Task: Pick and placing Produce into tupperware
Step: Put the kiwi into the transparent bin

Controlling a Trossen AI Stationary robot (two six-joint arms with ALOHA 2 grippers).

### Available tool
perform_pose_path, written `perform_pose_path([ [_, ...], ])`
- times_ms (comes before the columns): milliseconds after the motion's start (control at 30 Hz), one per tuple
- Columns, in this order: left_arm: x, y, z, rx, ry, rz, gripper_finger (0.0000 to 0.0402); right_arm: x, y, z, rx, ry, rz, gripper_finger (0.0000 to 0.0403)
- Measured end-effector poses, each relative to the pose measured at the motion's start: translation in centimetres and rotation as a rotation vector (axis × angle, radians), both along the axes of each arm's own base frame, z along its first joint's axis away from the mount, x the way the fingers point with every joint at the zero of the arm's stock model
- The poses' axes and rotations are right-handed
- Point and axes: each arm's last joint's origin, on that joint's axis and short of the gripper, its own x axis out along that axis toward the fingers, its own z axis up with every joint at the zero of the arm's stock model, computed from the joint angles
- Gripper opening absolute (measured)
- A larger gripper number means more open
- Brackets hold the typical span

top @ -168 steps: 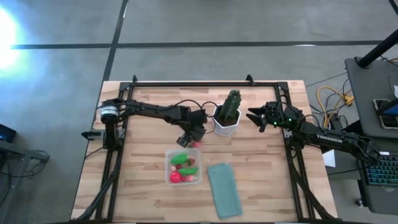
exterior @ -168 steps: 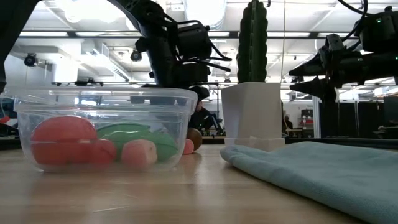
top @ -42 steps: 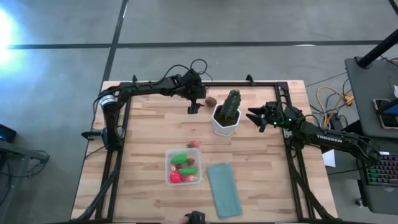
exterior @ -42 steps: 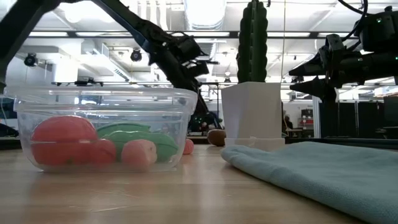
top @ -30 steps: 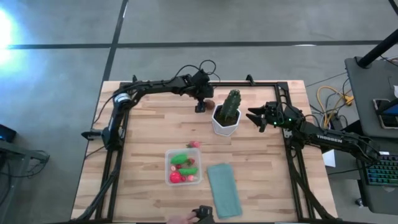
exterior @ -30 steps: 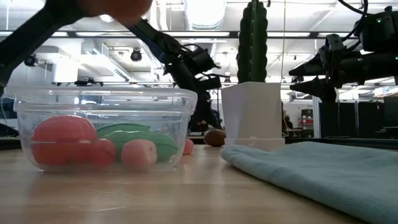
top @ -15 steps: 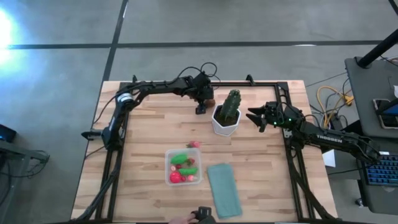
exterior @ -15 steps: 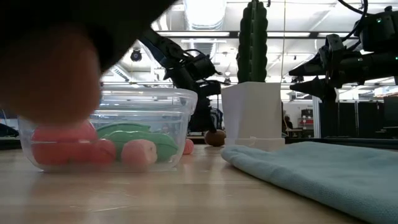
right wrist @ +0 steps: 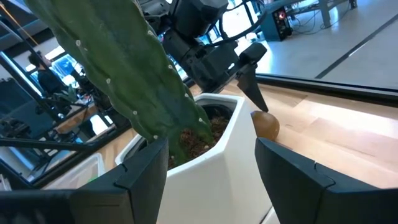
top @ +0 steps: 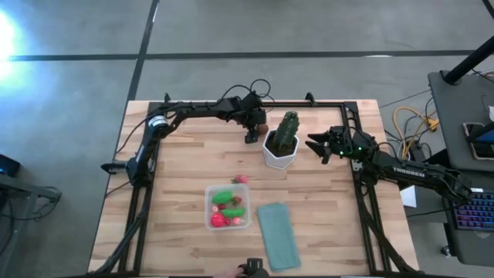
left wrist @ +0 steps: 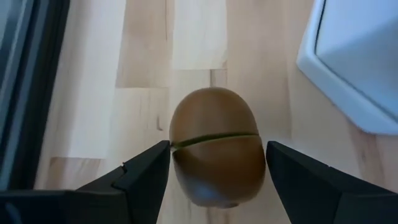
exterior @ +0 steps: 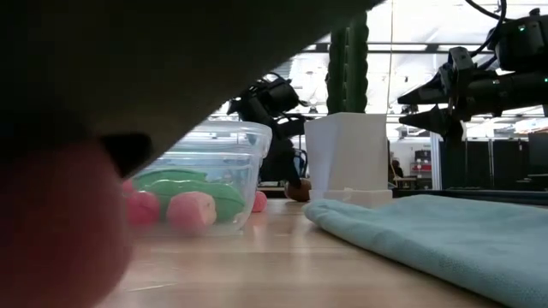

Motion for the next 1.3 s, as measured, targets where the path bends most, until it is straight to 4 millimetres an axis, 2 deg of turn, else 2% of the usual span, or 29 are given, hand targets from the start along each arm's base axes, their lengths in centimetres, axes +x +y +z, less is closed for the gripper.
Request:
perform_pose_path([
  [433, 0.1, -0.5, -0.2, 0.009, 0.011, 0.002, 0.025, 0.0, 0.0, 0.0, 0.0, 0.0, 0.0, 0.0233],
  [800, -0.5, -0.8, -1.8, 0.027, 0.06, 0.026, 0.025, 0.0, 0.0, 0.0, 0.0, 0.0, 0.0, 0.0233],
  [1300, 0.0, -0.9, -1.5, 0.05, 0.021, 0.023, 0.025, 0.0, 0.0, 0.0, 0.0, 0.0, 0.0, 0.0233],
])
